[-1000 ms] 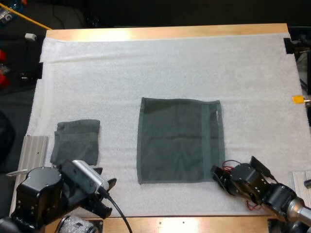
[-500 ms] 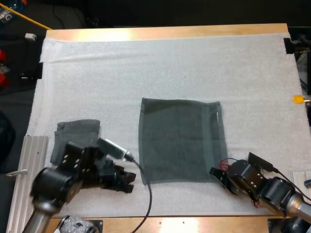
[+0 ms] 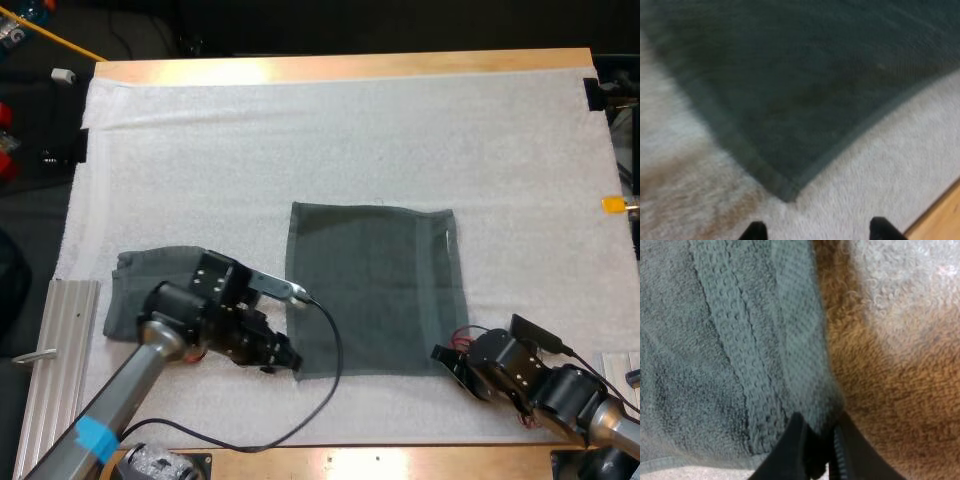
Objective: Pick towel from pile, fold and stack
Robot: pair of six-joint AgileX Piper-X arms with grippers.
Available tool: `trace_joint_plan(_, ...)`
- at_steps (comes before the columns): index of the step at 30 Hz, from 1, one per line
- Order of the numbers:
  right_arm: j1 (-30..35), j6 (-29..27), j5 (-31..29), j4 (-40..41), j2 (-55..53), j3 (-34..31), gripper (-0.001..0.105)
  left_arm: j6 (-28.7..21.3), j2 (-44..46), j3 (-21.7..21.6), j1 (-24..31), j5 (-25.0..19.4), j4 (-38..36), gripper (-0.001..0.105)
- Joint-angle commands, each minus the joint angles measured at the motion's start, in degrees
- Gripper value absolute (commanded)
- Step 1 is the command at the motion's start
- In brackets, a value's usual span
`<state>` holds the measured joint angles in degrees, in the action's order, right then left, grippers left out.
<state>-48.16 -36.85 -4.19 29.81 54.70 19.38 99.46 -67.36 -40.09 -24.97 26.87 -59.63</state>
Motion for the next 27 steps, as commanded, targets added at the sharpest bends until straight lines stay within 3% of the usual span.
trace_joint_plan(1,-0.1,-0.7,0.1,1.0,-0.5,0.5,0.000,-2.2,-0.9,0.0,-2.3,-0.3,0.6,0.043)
trace_joint_plan(2,-0.1,-0.7,0.1,1.0,-0.5,0.5,0.000,-2.5,-1.4,0.0,-3.6,-1.8,1.0,0.043)
trace_joint_plan(7,-0.1,-0.7,0.1,1.0,-0.5,0.5,0.000,-4.7,-4.2,0.0,-13.0,-18.0,4.6,0.043)
trace_joint_plan(9,-0.1,-0.7,0.1,1.0,-0.5,0.5,0.000,-4.9,-5.1,0.0,-15.7,-20.5,5.6,0.043)
trace_joint_plan(13,-0.1,-0.7,0.1,1.0,-0.5,0.5,0.000,-4.9,-8.2,0.0,-18.5,-22.0,7.4,0.043)
trace_joint_plan(20,-0.1,-0.7,0.3,1.0,-0.5,0.5,0.000,-4.9,-14.5,0.0,-18.7,-25.0,8.6,0.043)
trace_joint_plan(27,-0.1,-0.7,0.5,1.0,-0.5,0.5,0.000,-4.9,-16.0,0.0,-18.7,-24.5,11.1,0.042)
